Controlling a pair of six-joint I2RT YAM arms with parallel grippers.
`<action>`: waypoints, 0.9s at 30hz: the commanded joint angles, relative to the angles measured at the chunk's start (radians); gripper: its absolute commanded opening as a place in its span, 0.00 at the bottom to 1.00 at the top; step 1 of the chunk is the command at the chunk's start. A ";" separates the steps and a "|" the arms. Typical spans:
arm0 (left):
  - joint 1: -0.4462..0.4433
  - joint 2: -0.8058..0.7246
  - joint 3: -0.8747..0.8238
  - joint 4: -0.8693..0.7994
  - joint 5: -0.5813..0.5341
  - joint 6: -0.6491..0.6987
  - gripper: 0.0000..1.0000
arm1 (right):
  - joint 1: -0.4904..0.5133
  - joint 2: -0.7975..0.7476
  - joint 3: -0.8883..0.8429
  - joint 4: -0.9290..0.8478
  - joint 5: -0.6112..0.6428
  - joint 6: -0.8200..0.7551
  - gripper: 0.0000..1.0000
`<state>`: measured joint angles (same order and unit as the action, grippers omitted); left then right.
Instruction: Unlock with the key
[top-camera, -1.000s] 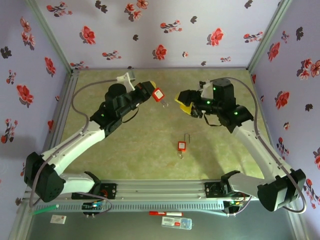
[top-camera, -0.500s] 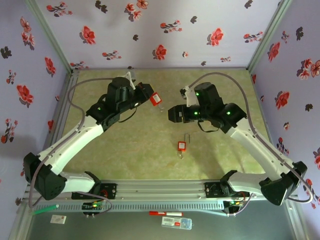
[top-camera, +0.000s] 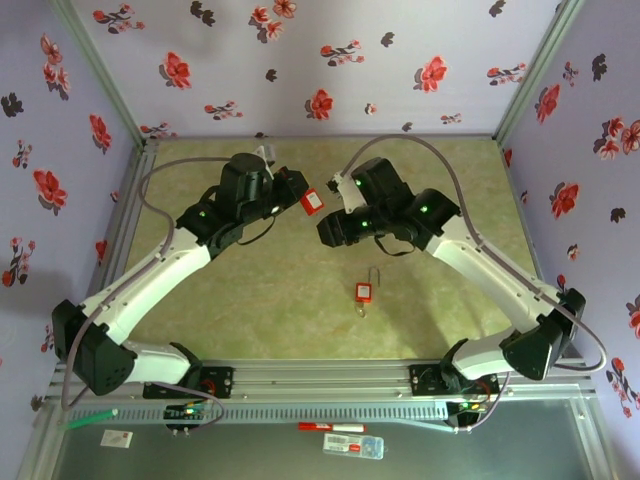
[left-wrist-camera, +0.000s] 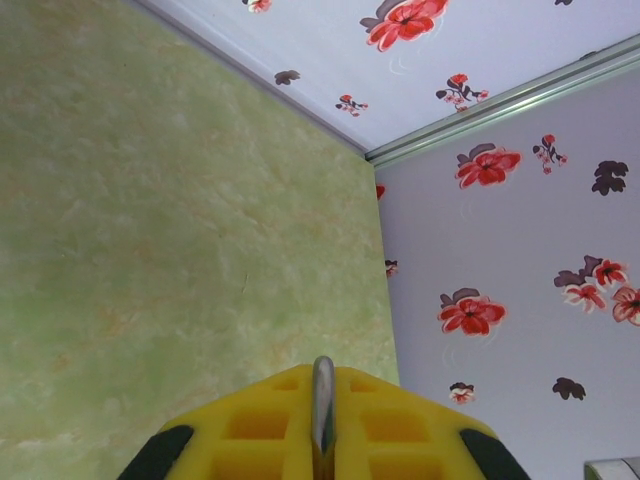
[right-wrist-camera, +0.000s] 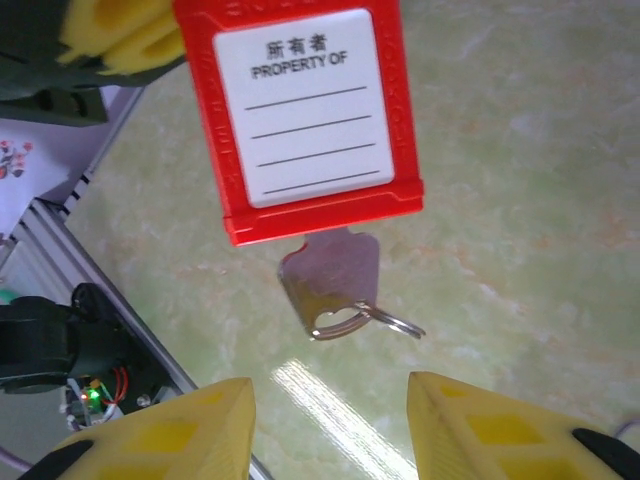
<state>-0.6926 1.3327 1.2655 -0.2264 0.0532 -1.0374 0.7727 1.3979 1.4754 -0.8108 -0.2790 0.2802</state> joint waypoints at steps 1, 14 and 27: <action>0.005 0.007 0.042 0.001 0.009 -0.013 0.00 | 0.011 0.021 0.048 -0.039 0.051 -0.046 0.43; 0.004 0.020 0.047 0.003 0.029 -0.020 0.00 | 0.014 0.085 0.105 -0.054 0.067 -0.091 0.40; -0.001 0.033 0.050 0.010 0.063 -0.011 0.00 | 0.014 0.127 0.128 -0.055 0.081 -0.108 0.22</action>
<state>-0.6926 1.3605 1.2823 -0.2375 0.0834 -1.0439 0.7795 1.5078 1.5677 -0.8593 -0.2237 0.1898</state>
